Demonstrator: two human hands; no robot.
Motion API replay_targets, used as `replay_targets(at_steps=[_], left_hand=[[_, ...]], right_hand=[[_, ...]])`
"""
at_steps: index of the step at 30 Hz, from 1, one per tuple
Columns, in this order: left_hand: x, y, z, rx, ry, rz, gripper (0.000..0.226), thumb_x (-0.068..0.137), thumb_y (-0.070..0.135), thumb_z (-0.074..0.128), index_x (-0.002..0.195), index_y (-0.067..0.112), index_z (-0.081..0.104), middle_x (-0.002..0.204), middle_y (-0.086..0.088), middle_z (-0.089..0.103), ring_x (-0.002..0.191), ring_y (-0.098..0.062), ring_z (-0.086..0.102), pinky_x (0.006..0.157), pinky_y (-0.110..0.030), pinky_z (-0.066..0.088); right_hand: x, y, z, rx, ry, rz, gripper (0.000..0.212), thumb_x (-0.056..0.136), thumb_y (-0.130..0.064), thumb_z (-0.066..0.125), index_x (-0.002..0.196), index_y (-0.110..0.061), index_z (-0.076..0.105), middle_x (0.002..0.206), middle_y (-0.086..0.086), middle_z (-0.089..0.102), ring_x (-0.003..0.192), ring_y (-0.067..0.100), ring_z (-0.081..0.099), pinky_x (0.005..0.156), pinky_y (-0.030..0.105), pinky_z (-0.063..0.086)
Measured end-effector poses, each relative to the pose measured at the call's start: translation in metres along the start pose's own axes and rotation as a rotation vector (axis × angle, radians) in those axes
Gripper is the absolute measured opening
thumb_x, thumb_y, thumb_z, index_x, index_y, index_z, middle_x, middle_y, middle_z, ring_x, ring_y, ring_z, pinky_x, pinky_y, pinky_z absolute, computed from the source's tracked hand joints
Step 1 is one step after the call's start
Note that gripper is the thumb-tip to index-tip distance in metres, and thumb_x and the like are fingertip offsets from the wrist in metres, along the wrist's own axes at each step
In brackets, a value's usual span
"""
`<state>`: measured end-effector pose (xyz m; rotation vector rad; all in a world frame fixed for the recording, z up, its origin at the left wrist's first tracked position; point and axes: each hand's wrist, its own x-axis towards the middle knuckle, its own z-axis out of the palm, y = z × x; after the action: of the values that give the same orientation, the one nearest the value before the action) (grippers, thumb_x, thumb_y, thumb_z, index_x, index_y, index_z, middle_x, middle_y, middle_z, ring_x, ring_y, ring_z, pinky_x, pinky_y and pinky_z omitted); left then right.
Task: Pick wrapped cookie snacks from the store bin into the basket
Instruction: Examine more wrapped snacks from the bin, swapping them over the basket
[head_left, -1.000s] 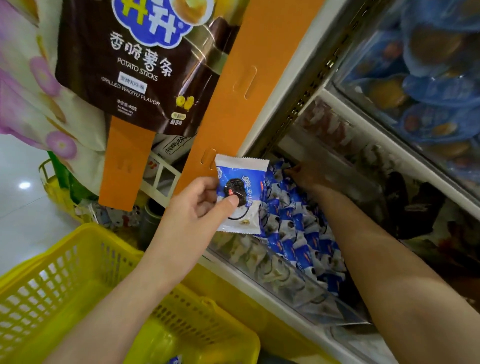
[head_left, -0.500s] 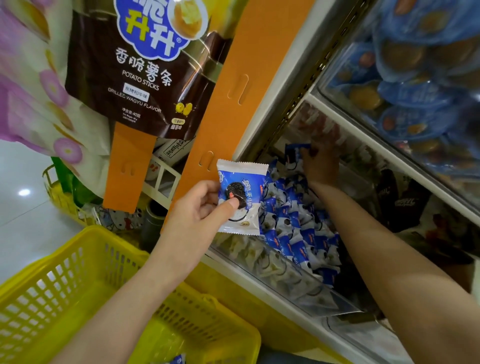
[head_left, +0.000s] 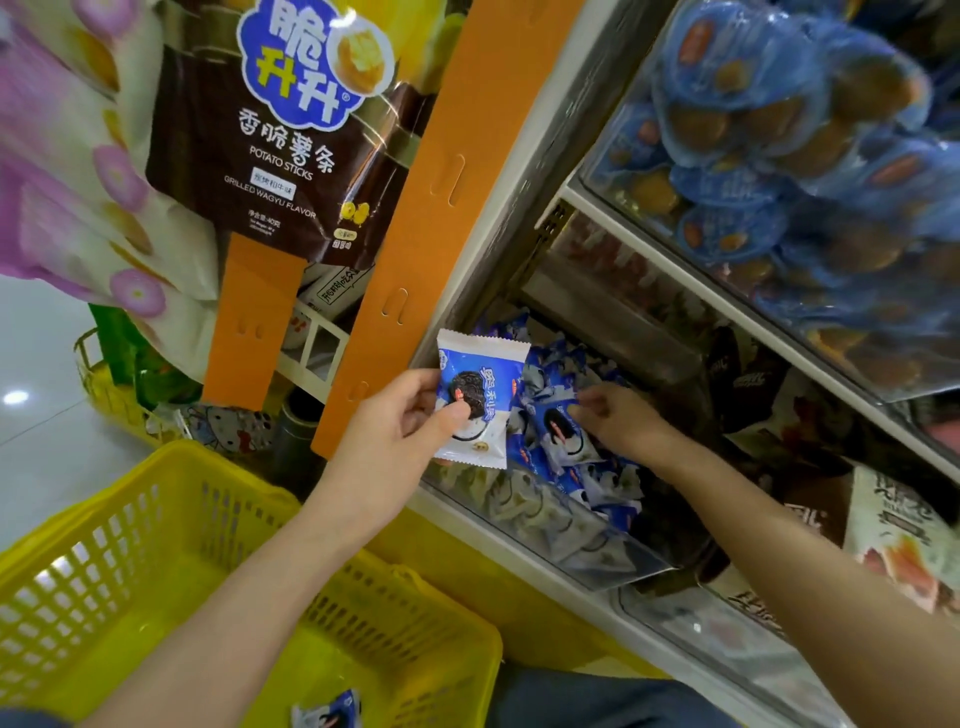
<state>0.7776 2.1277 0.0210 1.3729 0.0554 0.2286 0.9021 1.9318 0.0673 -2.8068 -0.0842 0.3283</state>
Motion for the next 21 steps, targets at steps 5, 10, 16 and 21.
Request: replay_targets(at_steps=[5,10,16,21], left_hand=[[0.001,-0.002,0.005,-0.004,-0.011,-0.002,0.029,0.087,0.019,0.059,0.115,0.023,0.052,0.1,0.01,0.065,0.086,0.009,0.062,0.066,-0.005,0.045],[0.003,0.0,0.013,0.085,-0.041,0.082,0.027,0.088,0.024,0.057,0.115,0.026,0.052,0.103,0.011,0.063,0.091,0.004,0.061,0.073,-0.009,0.047],[0.013,-0.006,0.018,0.824,-0.11,0.394,0.044,0.093,0.032,0.045,0.136,0.023,0.04,0.131,0.009,0.049,0.12,0.002,0.041,0.101,-0.012,0.024],[0.014,-0.016,0.019,1.082,-0.221,0.489,0.034,0.095,0.034,0.032,0.116,0.022,0.057,0.111,0.004,0.063,0.103,-0.011,0.058,0.099,-0.026,0.035]], right_hand=[[-0.045,-0.026,-0.003,0.373,0.136,-0.333,0.026,0.089,-0.046,0.045,0.102,-0.028,0.059,0.095,-0.012,0.065,0.085,0.002,0.061,0.08,0.026,0.05],[-0.082,-0.044,0.013,0.627,-0.113,-0.418,0.021,0.086,-0.023,0.06,0.106,-0.017,0.063,0.096,-0.007,0.071,0.09,0.007,0.067,0.074,0.018,0.053],[-0.02,-0.03,-0.013,0.621,0.112,-0.065,0.018,0.089,-0.032,0.057,0.099,-0.017,0.062,0.097,0.0,0.069,0.078,0.008,0.066,0.063,0.02,0.049],[0.074,-0.02,-0.018,0.414,0.316,0.084,0.039,0.092,-0.029,0.053,0.126,-0.01,0.051,0.127,0.013,0.056,0.113,0.027,0.054,0.092,0.031,0.041]])
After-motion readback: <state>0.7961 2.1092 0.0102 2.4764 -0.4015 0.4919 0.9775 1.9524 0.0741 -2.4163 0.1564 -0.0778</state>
